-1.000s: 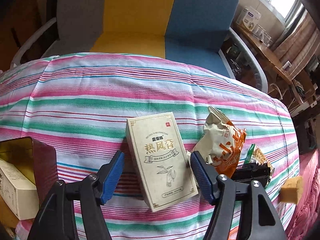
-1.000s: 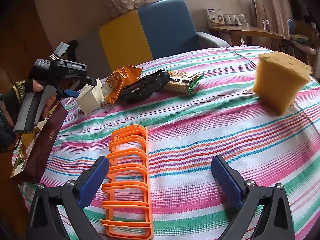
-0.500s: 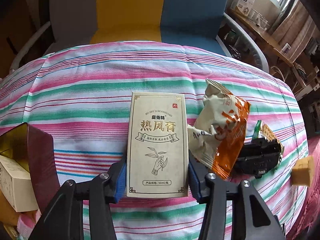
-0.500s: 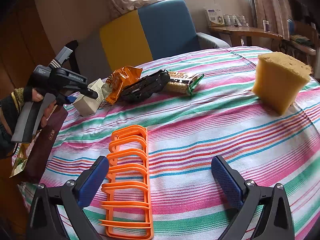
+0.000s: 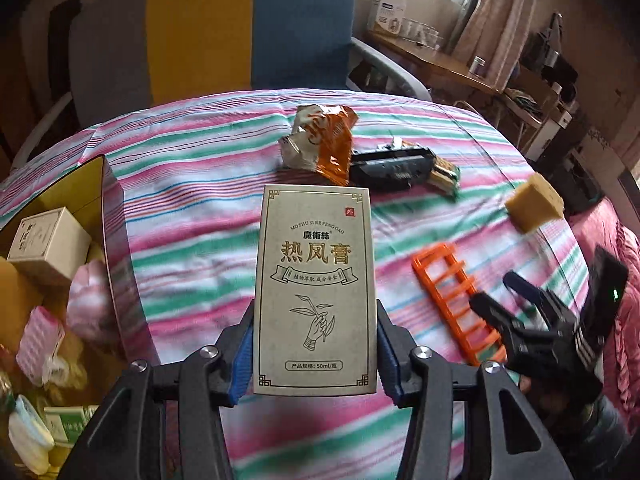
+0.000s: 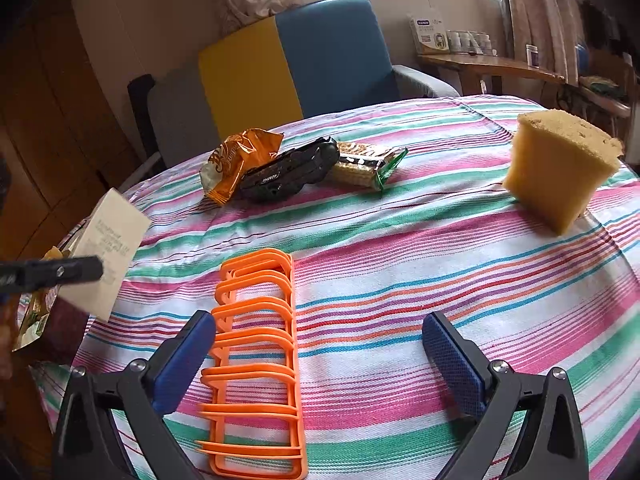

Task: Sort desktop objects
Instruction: 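Carry the medicine box with the left gripper while the right carries the rack toward the tray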

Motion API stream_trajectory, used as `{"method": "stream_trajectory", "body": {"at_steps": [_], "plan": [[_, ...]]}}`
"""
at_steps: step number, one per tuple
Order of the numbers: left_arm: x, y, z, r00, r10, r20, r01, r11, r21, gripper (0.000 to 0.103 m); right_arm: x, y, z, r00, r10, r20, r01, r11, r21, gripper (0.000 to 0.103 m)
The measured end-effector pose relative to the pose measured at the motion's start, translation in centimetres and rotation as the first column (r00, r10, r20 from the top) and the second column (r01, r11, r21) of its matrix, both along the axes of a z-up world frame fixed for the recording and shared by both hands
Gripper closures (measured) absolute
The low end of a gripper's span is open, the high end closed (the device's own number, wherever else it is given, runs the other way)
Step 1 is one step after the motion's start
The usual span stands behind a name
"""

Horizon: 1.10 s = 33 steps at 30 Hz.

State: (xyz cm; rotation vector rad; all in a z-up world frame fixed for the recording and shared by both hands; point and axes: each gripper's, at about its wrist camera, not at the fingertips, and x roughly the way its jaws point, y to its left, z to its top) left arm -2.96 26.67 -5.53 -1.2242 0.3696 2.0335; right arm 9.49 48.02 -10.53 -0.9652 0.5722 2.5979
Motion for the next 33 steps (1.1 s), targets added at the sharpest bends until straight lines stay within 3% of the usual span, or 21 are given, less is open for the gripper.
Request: {"method": "stream_trajectory", "body": {"at_steps": [7, 15, 18, 20, 22, 28, 33], "plan": [[4.3, -3.8, -1.3, 1.0, -0.007, -0.009, 0.007, 1.0, -0.025, 0.051, -0.7, -0.7, 0.8, 0.994, -0.052, 0.093, 0.051, 0.999, 0.009, 0.0], [5.5, -6.2, -2.4, 0.999, 0.016, -0.035, -0.016, 1.0, -0.008, 0.051, -2.4, -5.8, 1.4, 0.988, 0.014, 0.155, -0.031, 0.994, 0.103, 0.01], [5.5, -6.5, -3.4, 1.0, 0.021, 0.003, -0.021, 1.0, -0.008, 0.05, -2.8, -7.0, 1.0, 0.977, 0.039, 0.208, -0.068, 0.989, 0.133, 0.025], [5.5, -6.8, -4.2, 0.999, 0.029, 0.036, -0.028, 1.0, -0.006, 0.048, -2.7, -7.8, 0.8, 0.971, 0.043, 0.236, -0.084, 0.982, 0.169, 0.045], [5.7, -7.0, -4.5, 0.999, 0.029, 0.033, -0.029, 1.0, 0.007, 0.047, -2.1, -8.2, 0.9, 0.97, 0.041, 0.238, -0.084, 0.981, 0.173, 0.051], [6.0, -7.3, -4.4, 0.999, 0.019, 0.027, -0.02, 0.999, 0.038, 0.039, 0.3, -9.3, 0.9, 0.969, 0.049, 0.243, -0.096, 0.978, 0.183, 0.053], [6.5, -7.8, -2.6, 0.999, 0.002, -0.046, 0.003, 0.996, 0.092, 0.038, 1.8, -9.7, 0.9, 0.97, 0.053, 0.238, -0.098, 0.979, 0.181, 0.053]]}}
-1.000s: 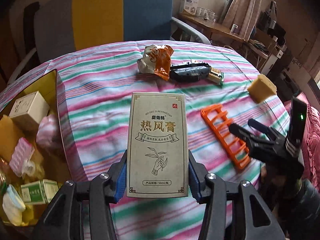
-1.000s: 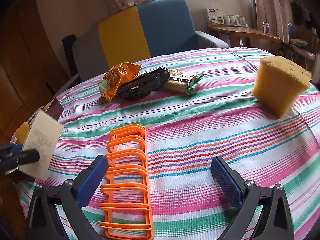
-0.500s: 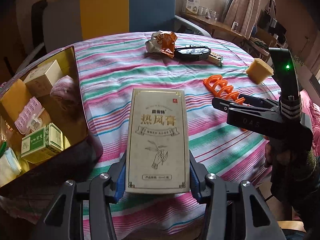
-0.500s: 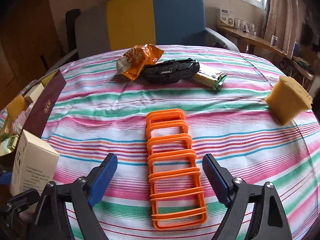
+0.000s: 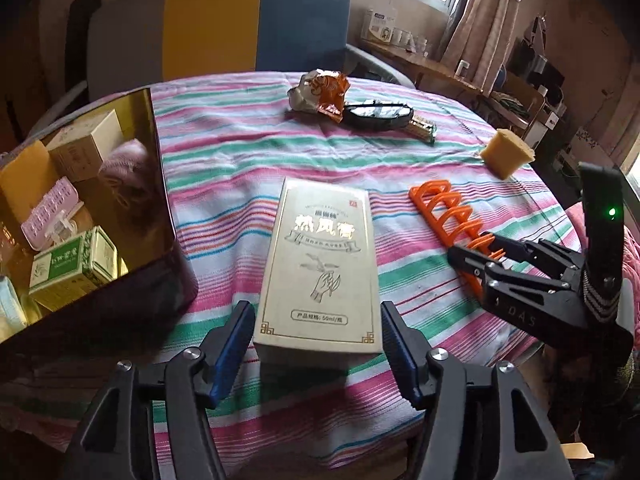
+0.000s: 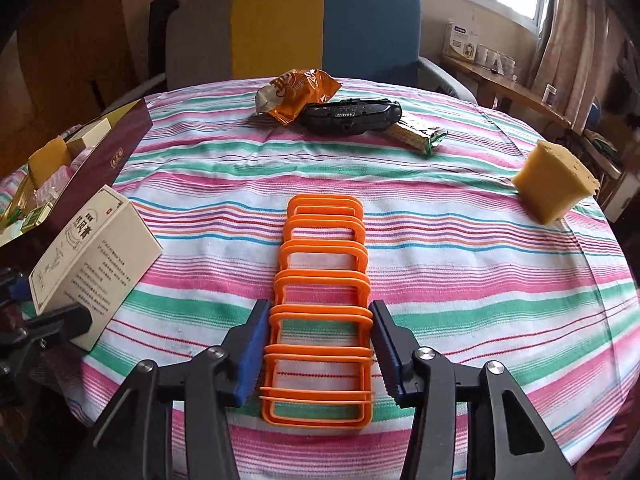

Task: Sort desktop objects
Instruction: 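Carry the medicine box with the left gripper while the right carries the rack toward the tray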

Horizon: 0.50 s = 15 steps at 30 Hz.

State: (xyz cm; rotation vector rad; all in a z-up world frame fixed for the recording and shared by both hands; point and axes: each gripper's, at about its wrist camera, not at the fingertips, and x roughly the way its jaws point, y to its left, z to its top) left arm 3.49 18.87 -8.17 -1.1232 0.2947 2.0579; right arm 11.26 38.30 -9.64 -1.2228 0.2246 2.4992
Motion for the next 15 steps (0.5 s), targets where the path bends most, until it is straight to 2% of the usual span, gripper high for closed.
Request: {"method": "stream_trajectory", "body": {"at_steps": [3, 6, 7, 8, 10, 12, 15], "plan": [[-0.2, 0.3, 0.1, 0.999, -0.035, -0.011, 0.035, 0.999, 0.005, 0.038, 0.5, 0.1, -0.1, 1.0, 0.0, -0.009, 0.0, 1.0, -0.02, 0.05], [-0.7, 0.6, -0.4, 0.998, -0.062, 0.002, 0.062, 0.998, -0.001, 0.038, 0.7, 0.2, -0.2, 1.0, 0.008, -0.021, -0.009, 0.999, -0.045, 0.043], [-0.8, 0.7, -0.4, 0.998, -0.066, 0.006, 0.066, 0.998, 0.001, 0.038, 0.6, 0.1, -0.3, 0.999, 0.027, -0.025, -0.029, 0.998, -0.058, 0.033], [-0.9, 0.8, -0.5, 0.998, -0.069, 0.009, 0.069, 0.998, 0.003, 0.038, 0.5, -0.1, -0.5, 0.998, 0.054, -0.028, -0.056, 0.996, -0.074, 0.016], [-1.0, 1.2, -0.7, 0.997, -0.073, 0.013, 0.073, 0.997, -0.001, 0.038, 0.0, -1.2, -1.0, 0.995, 0.097, -0.007, -0.098, 0.994, -0.05, 0.0], [-0.9, 1.6, -0.9, 0.997, -0.079, 0.016, 0.079, 0.997, -0.006, 0.039, 0.0, -1.6, -1.2, 0.996, 0.09, -0.011, -0.09, 0.995, -0.036, 0.0], [-0.7, 2.1, -2.3, 0.998, -0.067, 0.017, 0.068, 0.996, -0.058, 0.04, 0.1, -1.6, -1.0, 0.998, 0.061, -0.005, -0.061, 0.998, -0.031, 0.0]]}}
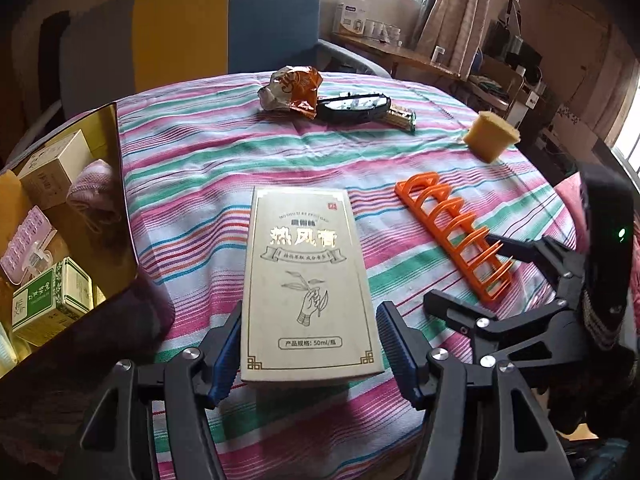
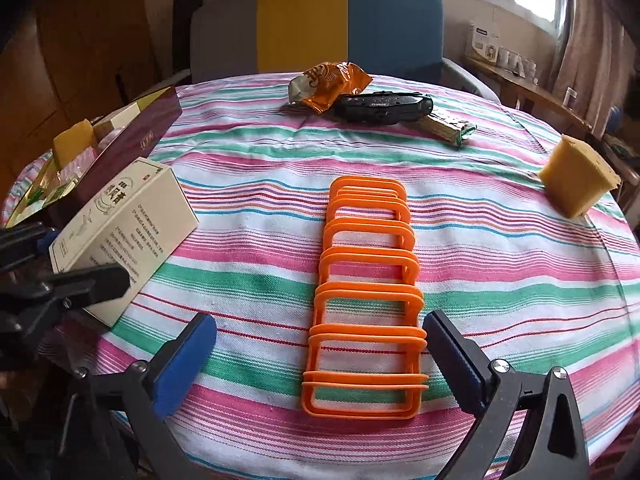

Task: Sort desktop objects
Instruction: 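Carry the medicine box with the left gripper while the right carries the rack toward the tray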

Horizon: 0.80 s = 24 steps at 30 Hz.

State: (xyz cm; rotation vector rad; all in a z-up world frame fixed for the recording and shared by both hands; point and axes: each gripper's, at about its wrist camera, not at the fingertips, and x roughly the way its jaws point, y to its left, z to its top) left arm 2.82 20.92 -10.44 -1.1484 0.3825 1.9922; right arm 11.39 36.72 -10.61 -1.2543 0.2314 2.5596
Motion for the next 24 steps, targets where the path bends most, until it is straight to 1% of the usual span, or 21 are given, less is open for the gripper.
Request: {"method": "stream_trajectory", "body": {"at_steps": [1, 3, 5, 7, 9, 11, 13, 14, 15, 18, 21, 24], "plan": [[0.0, -0.1, -0.2, 1.0, 0.005, 0.001, -0.005, 1.0, 0.004, 0.041, -0.1, 0.1, 0.2, 1.0, -0.02, 0.016, 0.02, 1.0, 0.01, 0.001], [0.0, -0.3, -0.3, 1.0, 0.01, -0.002, -0.01, 1.0, 0.014, 0.041, -0.1, 0.8, 0.6, 0.998, -0.06, 0.016, 0.06, 0.998, 0.004, 0.003], [0.0, -0.3, -0.4, 1.0, 0.014, 0.001, -0.014, 1.0, 0.021, 0.039, -0.2, 1.6, 1.1, 0.996, -0.093, 0.01, 0.093, 0.996, -0.003, 0.004], [-0.1, -0.4, -0.5, 1.0, 0.017, 0.004, -0.017, 0.999, 0.032, 0.037, -0.6, 2.0, 1.4, 0.994, -0.106, 0.014, 0.106, 0.994, 0.016, 0.007], [0.1, -0.5, -0.6, 1.0, 0.015, -0.005, -0.015, 0.999, 0.036, 0.037, -1.1, 2.2, 1.6, 0.994, -0.109, 0.017, 0.108, 0.993, 0.036, 0.008], [0.3, -0.4, -0.7, 1.0, 0.011, -0.017, -0.01, 0.999, 0.033, 0.035, -1.8, 2.3, 1.6, 0.994, -0.108, 0.028, 0.107, 0.993, 0.04, 0.014], [0.3, -0.2, -0.7, 1.0, 0.004, -0.009, -0.004, 0.999, 0.041, 0.028, -2.3, 2.3, 1.3, 0.993, -0.108, 0.045, 0.107, 0.994, 0.037, 0.018], [0.3, -0.1, -0.7, 1.0, 0.002, -0.002, -0.002, 0.999, 0.043, 0.023, -2.6, 2.3, 1.0, 0.993, -0.104, 0.052, 0.102, 0.994, 0.031, 0.021], [0.3, 0.0, -0.7, 1.0, 0.001, 0.005, -0.001, 0.999, 0.045, 0.021, -2.7, 2.3, 0.9, 0.993, -0.1, 0.055, 0.099, 0.995, 0.025, 0.023], [0.2, 0.2, -0.7, 1.0, 0.007, 0.023, -0.008, 0.999, 0.047, 0.017, -2.9, 2.3, 0.7, 0.994, -0.094, 0.046, 0.093, 0.995, 0.022, 0.024], [0.1, 0.2, -0.6, 0.999, 0.012, 0.037, -0.014, 0.999, 0.05, 0.017, -3.0, 2.2, 0.7, 0.995, -0.086, 0.04, 0.086, 0.996, 0.02, 0.025], [0.3, 0.3, -0.7, 1.0, 0.006, 0.022, -0.006, 0.999, 0.037, 0.017, -3.1, 2.1, 0.7, 0.997, -0.076, 0.034, 0.075, 0.997, 0.021, 0.029]]}}
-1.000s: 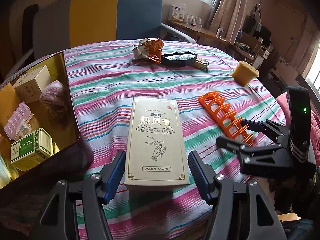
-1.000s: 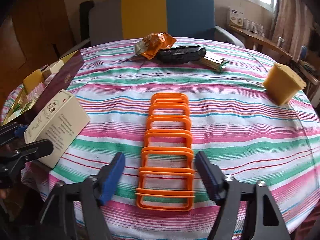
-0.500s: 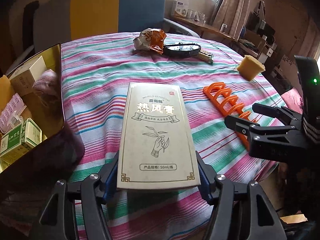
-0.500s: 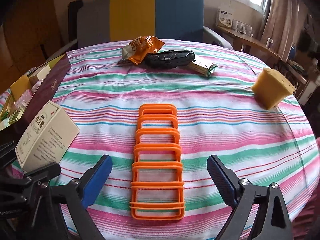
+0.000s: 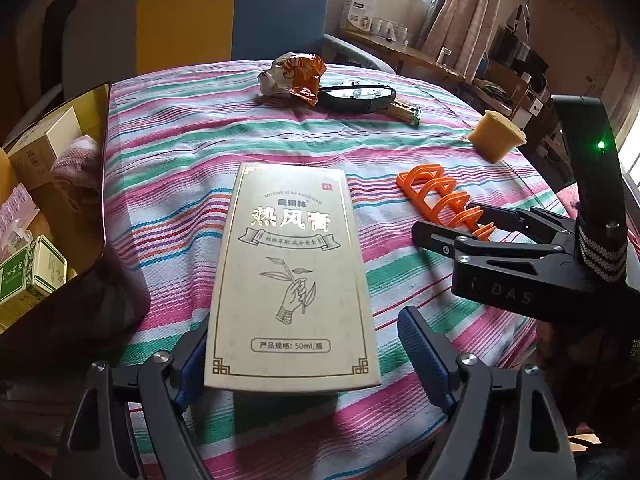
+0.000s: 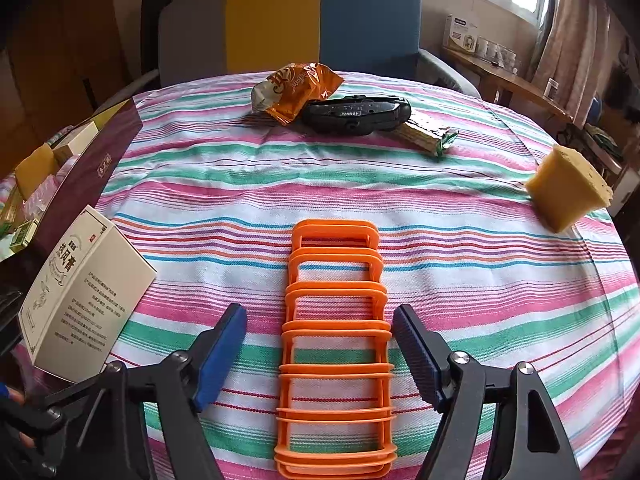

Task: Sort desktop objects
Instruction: 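Carry the medicine box with the left gripper while the right carries the rack toward the tray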

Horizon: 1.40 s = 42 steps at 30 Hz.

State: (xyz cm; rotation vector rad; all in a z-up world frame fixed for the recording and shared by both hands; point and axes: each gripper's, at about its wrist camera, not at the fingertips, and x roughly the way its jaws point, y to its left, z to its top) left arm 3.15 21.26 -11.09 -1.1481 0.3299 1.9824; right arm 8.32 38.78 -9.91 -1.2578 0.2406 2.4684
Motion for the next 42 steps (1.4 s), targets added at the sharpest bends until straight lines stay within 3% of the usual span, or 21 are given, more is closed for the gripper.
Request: {"method": "stream_trajectory", "body": {"at_steps": [10, 14, 18, 25, 31, 35, 37, 42], "plan": [[0.2, 0.1, -0.1, 1.0, 0.008, -0.02, -0.008, 1.0, -0.011, 0.017, 0.3, -0.3, 0.1, 1.0, 0.015, -0.006, -0.015, 1.0, 0.005, 0.032], [0.2, 0.2, 0.1, 1.0, 0.005, -0.024, -0.005, 1.0, -0.03, 0.017, 0.6, -0.8, 0.2, 1.0, 0.029, -0.001, -0.029, 0.999, 0.015, 0.041], [0.2, -0.2, 0.5, 1.0, 0.017, -0.022, -0.018, 0.999, -0.048, 0.026, 1.2, -1.4, 0.4, 0.999, 0.042, 0.0, -0.042, 0.999, 0.019, 0.053], [0.3, -0.8, 2.5, 0.998, -0.001, -0.069, 0.0, 1.0, -0.015, 0.026, 2.6, -1.7, 0.5, 0.999, 0.043, 0.007, -0.043, 0.999, 0.024, 0.053], [-0.1, 0.2, 2.3, 0.995, -0.062, -0.083, 0.057, 0.997, -0.054, 0.027, 3.6, -1.4, 0.5, 1.0, 0.025, 0.008, -0.025, 1.0, 0.001, 0.052], [-0.5, 0.2, 2.1, 0.996, -0.051, -0.079, 0.048, 0.998, -0.044, 0.039, 3.8, -0.8, 0.5, 1.0, 0.001, 0.0, -0.001, 0.999, -0.033, 0.04], [-0.7, 0.2, 1.9, 0.996, -0.04, -0.076, 0.037, 0.998, -0.043, 0.046, 3.7, -0.4, 0.6, 1.0, -0.012, -0.008, 0.012, 0.999, -0.046, 0.04], [-0.7, 0.0, 1.7, 0.997, -0.021, -0.077, 0.018, 0.999, -0.036, 0.052, 3.1, 0.0, 0.4, 1.0, -0.017, -0.006, 0.017, 0.999, -0.041, 0.04]]}}
